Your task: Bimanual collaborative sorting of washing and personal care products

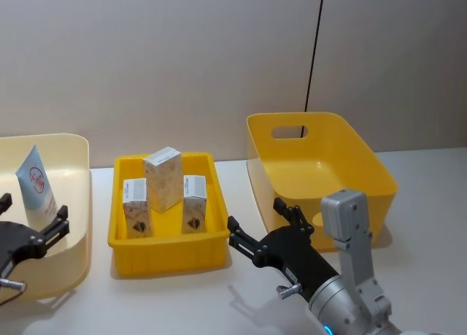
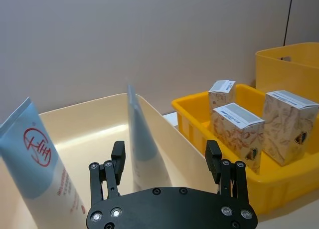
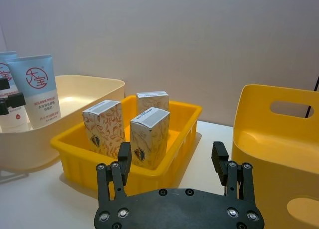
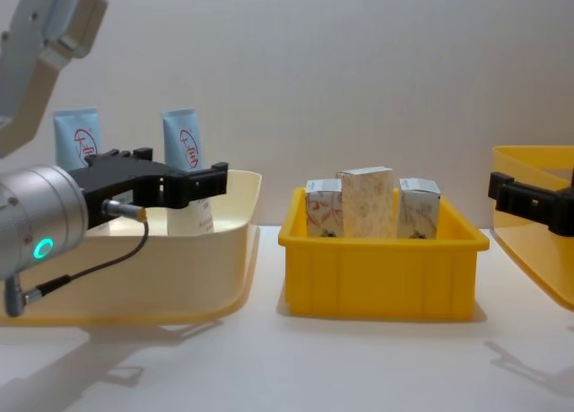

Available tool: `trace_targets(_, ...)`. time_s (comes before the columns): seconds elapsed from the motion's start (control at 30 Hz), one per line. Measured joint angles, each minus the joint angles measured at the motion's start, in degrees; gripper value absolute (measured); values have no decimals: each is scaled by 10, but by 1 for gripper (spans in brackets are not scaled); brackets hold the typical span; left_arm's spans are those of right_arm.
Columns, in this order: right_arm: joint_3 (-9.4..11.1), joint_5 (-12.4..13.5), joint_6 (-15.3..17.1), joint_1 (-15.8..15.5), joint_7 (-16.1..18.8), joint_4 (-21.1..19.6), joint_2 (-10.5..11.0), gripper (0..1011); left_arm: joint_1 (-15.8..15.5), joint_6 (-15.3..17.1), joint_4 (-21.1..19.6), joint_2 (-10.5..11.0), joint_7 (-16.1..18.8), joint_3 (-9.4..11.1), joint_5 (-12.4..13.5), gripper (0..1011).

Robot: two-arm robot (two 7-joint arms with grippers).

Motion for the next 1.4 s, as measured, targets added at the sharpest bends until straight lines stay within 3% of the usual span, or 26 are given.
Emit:
trace_targets(0.33, 0, 0, 0, 0, 0, 0, 0, 1001, -10, 12, 22, -8, -10, -22, -22, 1001)
trace_targets(0.77, 0, 0, 0, 0, 0, 0, 0, 1001, -38, 15, 63, -22, -48, -30, -44, 1002)
trace_targets(1.4, 0, 0, 0, 0, 0, 0, 0, 1001, -82, 7, 126, -49, -67, -29, -41, 1001)
